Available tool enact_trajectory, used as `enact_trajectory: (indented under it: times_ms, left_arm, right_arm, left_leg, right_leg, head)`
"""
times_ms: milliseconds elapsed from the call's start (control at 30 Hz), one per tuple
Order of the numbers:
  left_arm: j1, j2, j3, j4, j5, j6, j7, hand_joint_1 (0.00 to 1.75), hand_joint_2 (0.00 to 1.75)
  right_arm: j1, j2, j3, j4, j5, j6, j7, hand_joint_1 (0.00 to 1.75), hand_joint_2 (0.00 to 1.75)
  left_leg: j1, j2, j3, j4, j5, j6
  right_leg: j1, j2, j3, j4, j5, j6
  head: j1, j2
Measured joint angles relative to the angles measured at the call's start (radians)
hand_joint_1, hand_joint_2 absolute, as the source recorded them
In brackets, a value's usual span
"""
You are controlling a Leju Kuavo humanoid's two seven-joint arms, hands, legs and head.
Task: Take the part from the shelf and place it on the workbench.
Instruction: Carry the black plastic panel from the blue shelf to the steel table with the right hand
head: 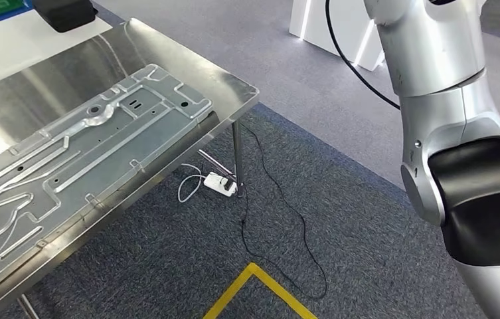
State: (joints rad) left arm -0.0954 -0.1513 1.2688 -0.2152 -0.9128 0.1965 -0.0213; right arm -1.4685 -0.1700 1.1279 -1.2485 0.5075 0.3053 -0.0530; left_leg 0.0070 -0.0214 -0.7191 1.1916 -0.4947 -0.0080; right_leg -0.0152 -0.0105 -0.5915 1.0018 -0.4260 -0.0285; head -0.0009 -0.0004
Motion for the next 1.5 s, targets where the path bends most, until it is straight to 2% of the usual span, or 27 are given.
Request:
enact_trajectory:
  times_ms: [67,100,200,267,333,367,433,500,533,567,600,667,733,800,867,933,1000,1067,1100,1133,1167,1233,1300,1367,1400,1433,1500]
  left_arm:
    - [0.000,0.000,0.000,0.000,0.000,0.000,0.000,0.00,1.75]
    - [0.000,0.001,0.000,0.000,-0.001,-0.001,0.000,0.00,1.75]
    - [0.000,0.002,0.000,0.000,-0.002,-0.003,0.000,0.00,1.75]
    - [-0.001,0.002,0.000,0.000,-0.002,-0.004,-0.001,0.00,1.75]
    - [0.000,0.003,0.000,0.000,-0.002,-0.004,-0.002,0.00,1.75]
    - [0.001,0.003,0.000,0.000,-0.002,-0.004,-0.002,0.00,1.75]
    - [-0.002,0.003,0.000,0.000,-0.002,-0.004,-0.002,0.00,1.75]
    - [-0.003,0.003,0.000,0.000,-0.002,-0.004,-0.002,0.00,1.75]
    - [-0.004,0.003,0.000,0.000,-0.002,-0.004,-0.002,0.00,1.75]
    - [-0.004,0.003,0.000,0.000,-0.002,-0.004,-0.002,0.00,1.75]
    - [-0.004,0.003,0.000,0.000,-0.002,-0.004,-0.002,0.00,1.75]
    - [-0.003,0.003,0.000,0.000,-0.002,-0.004,-0.002,0.00,1.75]
    - [-0.004,0.001,0.000,0.000,-0.002,-0.004,-0.002,0.00,1.75]
    - [-0.005,0.000,0.000,0.000,-0.002,-0.005,-0.002,0.00,1.75]
    - [-0.002,0.001,0.000,0.000,-0.004,-0.004,-0.002,0.00,1.75]
    - [0.000,0.003,0.000,0.000,-0.007,-0.005,-0.001,0.00,1.75]
    - [0.000,0.004,0.000,0.000,-0.009,-0.006,0.001,0.00,1.75]
    - [-0.001,0.004,0.000,0.000,-0.008,-0.006,0.005,0.00,1.75]
    - [0.000,0.004,0.000,0.000,-0.008,-0.006,0.008,0.00,1.75]
    - [0.000,0.005,0.001,0.000,-0.007,-0.005,0.010,0.00,1.75]
    - [0.000,0.006,0.001,0.000,-0.006,-0.004,0.013,0.00,1.75]
    - [-0.001,0.007,0.001,0.000,-0.003,-0.002,0.016,0.00,1.75]
    - [-0.002,0.007,0.002,0.000,-0.001,0.000,0.018,0.00,1.75]
    - [-0.001,0.007,0.004,0.000,0.000,0.001,0.019,0.00,1.75]
    - [0.000,0.007,0.005,0.000,0.000,0.001,0.020,0.00,1.75]
    - [-0.001,0.007,0.006,0.000,0.001,0.001,0.020,0.00,1.75]
    - [-0.004,0.006,0.008,0.000,0.001,0.002,0.021,0.00,1.75]
  right_arm:
    - [0.003,0.000,-0.001,0.002,0.001,0.000,0.000,1.75,1.75]
    - [0.004,0.000,-0.001,0.003,0.001,0.001,-0.001,1.75,1.75]
    - [0.006,-0.001,-0.003,0.005,0.003,0.001,-0.003,1.75,1.75]
    - [0.006,-0.003,-0.007,0.008,0.007,0.002,-0.004,1.75,1.75]
    - [0.006,-0.006,-0.009,0.012,0.009,0.003,-0.009,1.75,1.75]
    - [0.006,-0.007,-0.010,0.014,0.010,0.003,-0.012,1.75,1.75]
    - [0.004,-0.010,-0.012,0.018,0.010,0.003,-0.014,1.75,1.75]
    - [0.004,-0.017,-0.013,0.021,0.010,0.004,-0.014,1.75,1.75]
    - [0.006,-0.020,-0.013,0.023,0.010,0.004,-0.014,1.75,1.75]
    - [0.009,-0.022,-0.013,0.025,0.010,0.004,-0.014,1.75,1.75]
    - [0.011,-0.024,-0.013,0.027,0.010,0.005,-0.014,1.75,1.75]
    - [0.013,-0.024,-0.014,0.030,0.010,0.005,-0.014,1.75,1.75]
    - [0.013,-0.025,-0.016,0.031,0.010,0.004,-0.014,1.75,1.75]
    - [0.013,-0.025,-0.017,0.034,0.011,0.005,-0.014,1.75,1.75]
    - [0.012,-0.025,-0.019,0.038,0.012,0.006,-0.014,1.75,1.75]
    - [0.008,-0.025,-0.021,0.047,0.017,0.009,-0.014,1.75,1.75]
    - [0.002,-0.026,-0.023,0.062,0.024,0.011,-0.015,1.75,1.75]
    - [-0.001,-0.029,-0.023,0.087,0.030,0.010,-0.016,1.75,1.75]
    - [-0.001,-0.029,-0.023,0.102,0.031,0.010,-0.017,1.75,1.75]
    - [-0.001,-0.029,-0.023,0.117,0.032,0.009,-0.018,1.75,1.75]
    - [-0.002,-0.029,-0.024,0.132,0.033,0.008,-0.019,1.75,1.75]
    - [-0.008,-0.029,-0.028,0.161,0.037,0.004,-0.020,1.75,1.75]
    - [-0.015,-0.031,-0.036,0.187,0.044,0.000,-0.022,1.75,1.75]
    - [-0.018,-0.033,-0.042,0.207,0.048,-0.001,-0.029,1.75,1.75]
    - [-0.019,-0.033,-0.045,0.215,0.049,-0.001,-0.032,1.75,1.75]
    - [-0.020,-0.033,-0.048,0.223,0.050,-0.001,-0.035,1.75,1.75]
    - [-0.024,-0.037,-0.053,0.239,0.050,-0.001,-0.036,1.75,1.75]
  left_leg:
    - [0.009,0.013,-0.052,0.094,-0.025,-0.010]
    - [0.012,0.016,-0.054,0.091,-0.010,-0.015]
    - [0.012,0.056,0.035,-0.089,0.081,-0.019]
    - [0.004,0.075,0.069,-0.157,0.098,-0.007]
    - [0.000,0.057,0.069,-0.160,0.095,0.009]
    - [0.001,0.047,0.071,-0.163,0.096,0.016]
    - [0.006,0.028,0.077,-0.170,0.099,0.031]
    - [0.007,0.007,0.079,-0.173,0.100,0.040]
    - [0.006,-0.006,0.079,-0.173,0.100,0.042]
    - [0.004,-0.018,0.079,-0.172,0.100,0.042]
    - [0.002,-0.031,0.079,-0.171,0.100,0.042]
    - [-0.001,-0.057,0.081,-0.169,0.100,0.042]
    - [-0.003,-0.080,0.079,-0.167,0.101,0.039]
    - [0.000,-0.099,0.073,-0.167,0.104,0.029]
    - [0.003,-0.114,0.067,-0.170,0.108,0.018]
    - [-0.001,-0.075,0.051,-0.140,0.088,0.009]
    - [-0.002,-0.012,0.004,-0.037,0.032,0.001]
    - [0.006,0.011,-0.055,0.085,-0.016,-0.008]
    - [0.010,0.014,-0.068,0.111,-0.018,-0.012]
    - [0.013,0.018,-0.061,0.098,-0.002,-0.016]
    - [0.014,0.025,-0.035,0.048,0.028,-0.018]
    - [0.011,0.064,0.036,-0.088,0.081,-0.013]
    - [0.004,0.085,0.068,-0.155,0.097,0.000]
    - [0.002,0.065,0.065,-0.156,0.096,0.013]
    - [0.004,0.054,0.066,-0.159,0.098,0.018]
    - [0.006,0.043,0.068,-0.163,0.100,0.024]
    - [0.010,0.022,0.070,-0.168,0.103,0.035]
  right_leg:
    - [-0.001,-0.024,0.002,0.003,-0.005,0.001]
    - [-0.002,-0.035,0.002,0.005,-0.008,0.002]
    - [-0.004,-0.066,0.005,0.021,-0.025,0.017]
    - [0.001,-0.082,0.006,0.029,-0.035,0.029]
    - [0.003,-0.099,0.011,0.028,-0.038,0.039]
    - [0.001,-0.097,0.014,0.030,-0.042,0.045]
    - [-0.005,-0.057,-0.001,0.075,-0.076,0.053]
    - [-0.007,-0.006,-0.060,0.200,-0.138,0.055]
    - [-0.007,0.004,-0.097,0.270,-0.163,0.055]
    - [-0.006,0.007,-0.123,0.315,-0.172,0.054]
    - [-0.006,0.009,-0.134,0.326,-0.162,0.051]
    - [-0.003,0.023,-0.097,0.226,-0.090,0.039]
    - [-0.002,0.065,-0.039,0.091,-0.032,0.023]
    - [0.001,0.083,-0.018,0.039,-0.023,0.017]
    - [0.000,0.060,-0.011,0.029,-0.019,0.015]
    - [-0.006,0.035,0.001,0.014,-0.013,0.008]
    - [-0.007,0.008,0.010,0.004,-0.011,0.002]
    - [-0.007,-0.017,0.012,0.004,-0.013,0.001]
    - [-0.007,-0.029,0.013,0.005,-0.015,0.002]
    - [-0.008,-0.040,0.014,0.007,-0.018,0.004]
    - [-0.009,-0.051,0.016,0.010,-0.022,0.007]
    - [-0.006,-0.071,0.017,0.022,-0.033,0.018]
    - [0.002,-0.090,0.017,0.030,-0.043,0.028]
    - [0.005,-0.108,0.020,0.029,-0.046,0.035]
    - [0.003,-0.107,0.022,0.032,-0.051,0.040]
    - [0.000,-0.090,0.018,0.047,-0.065,0.043]
    - [-0.007,-0.032,-0.023,0.138,-0.118,0.049]
  head:
    - [0.000,0.000]
    - [0.000,0.000]
    - [0.000,0.000]
    - [0.001,0.000]
    - [0.001,0.000]
    - [0.001,0.000]
    - [0.001,0.000]
    - [0.001,0.000]
    - [0.001,0.000]
    - [0.001,0.000]
    - [0.001,0.000]
    - [0.001,0.000]
    - [0.001,0.000]
    - [0.001,0.000]
    - [0.001,0.000]
    - [0.000,0.000]
    - [-0.001,0.000]
    - [-0.001,0.000]
    - [-0.001,0.000]
    - [-0.001,0.000]
    - [-0.001,0.000]
    - [-0.001,0.000]
    - [0.001,0.000]
    - [0.002,0.000]
    - [0.002,0.000]
    - [0.002,0.000]
    - [0.002,0.000]
